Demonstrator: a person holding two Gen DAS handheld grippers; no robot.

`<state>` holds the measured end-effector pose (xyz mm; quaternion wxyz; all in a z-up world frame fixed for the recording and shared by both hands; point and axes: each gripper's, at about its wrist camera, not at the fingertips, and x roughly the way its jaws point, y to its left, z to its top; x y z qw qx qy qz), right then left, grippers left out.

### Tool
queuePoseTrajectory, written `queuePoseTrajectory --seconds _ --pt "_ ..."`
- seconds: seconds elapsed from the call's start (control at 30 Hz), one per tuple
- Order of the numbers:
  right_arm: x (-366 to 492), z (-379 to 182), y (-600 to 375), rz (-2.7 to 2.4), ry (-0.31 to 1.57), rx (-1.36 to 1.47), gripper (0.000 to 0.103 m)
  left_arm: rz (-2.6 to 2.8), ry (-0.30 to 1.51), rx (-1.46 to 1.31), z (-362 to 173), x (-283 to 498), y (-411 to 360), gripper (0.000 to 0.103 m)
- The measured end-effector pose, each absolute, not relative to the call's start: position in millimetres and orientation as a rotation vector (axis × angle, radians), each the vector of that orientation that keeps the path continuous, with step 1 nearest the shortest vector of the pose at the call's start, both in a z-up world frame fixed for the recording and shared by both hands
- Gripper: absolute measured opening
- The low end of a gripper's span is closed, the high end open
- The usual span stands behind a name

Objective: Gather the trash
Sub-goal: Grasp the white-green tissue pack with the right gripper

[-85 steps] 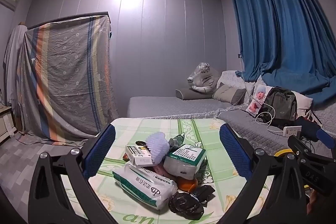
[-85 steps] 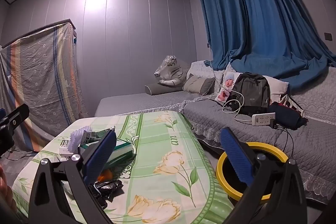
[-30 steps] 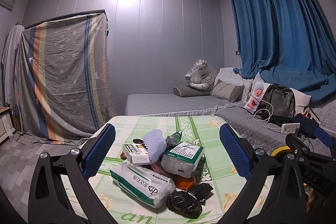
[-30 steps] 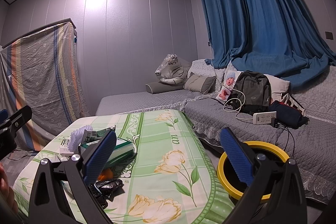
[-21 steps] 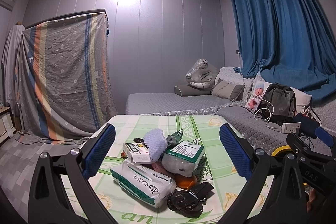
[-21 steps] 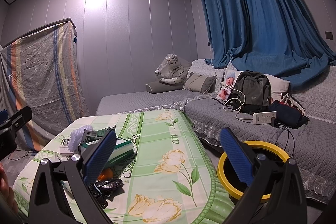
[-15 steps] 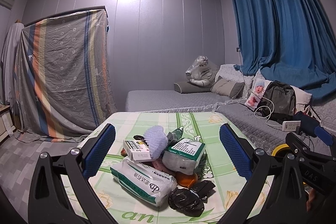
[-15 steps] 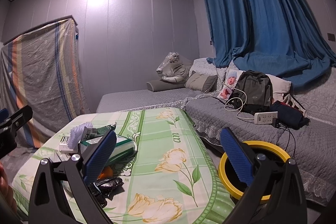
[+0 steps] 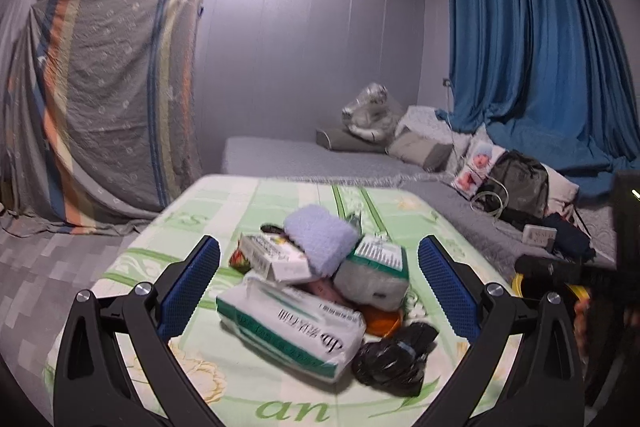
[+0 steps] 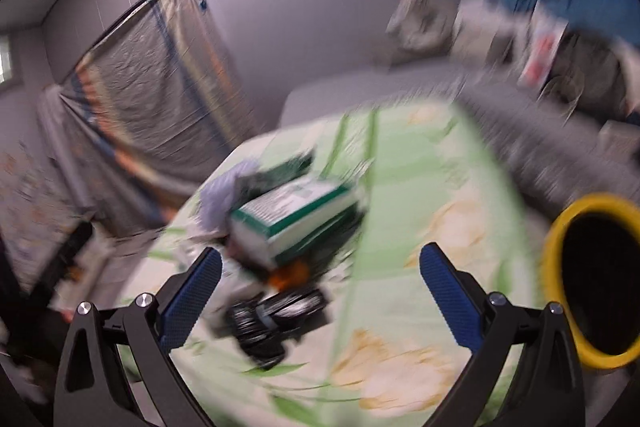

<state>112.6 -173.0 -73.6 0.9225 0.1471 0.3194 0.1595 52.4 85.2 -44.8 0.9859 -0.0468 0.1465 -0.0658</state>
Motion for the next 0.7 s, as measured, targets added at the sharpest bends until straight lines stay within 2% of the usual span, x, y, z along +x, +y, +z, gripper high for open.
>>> queuePoseTrajectory --seconds 0.23,0.47,0.63,0.7 --pt "193 -96 -160 0.497 1.015 0.489 0.096 -0.131 0.293 0.048 -75 52 113 0.095" --pt "247 -96 -132 0.462 1.169 0.516 0.096 -0.174 0.338 0.027 -87 55 122 0.095" --pt "287 -112 -117 0.406 1.344 0.536 0.096 -0.205 0.335 0.061 -93 52 112 0.095" --pt "299 -111 -115 0.368 1.348 0.545 0.096 -0.211 0.327 0.066 -93 50 109 0.095"
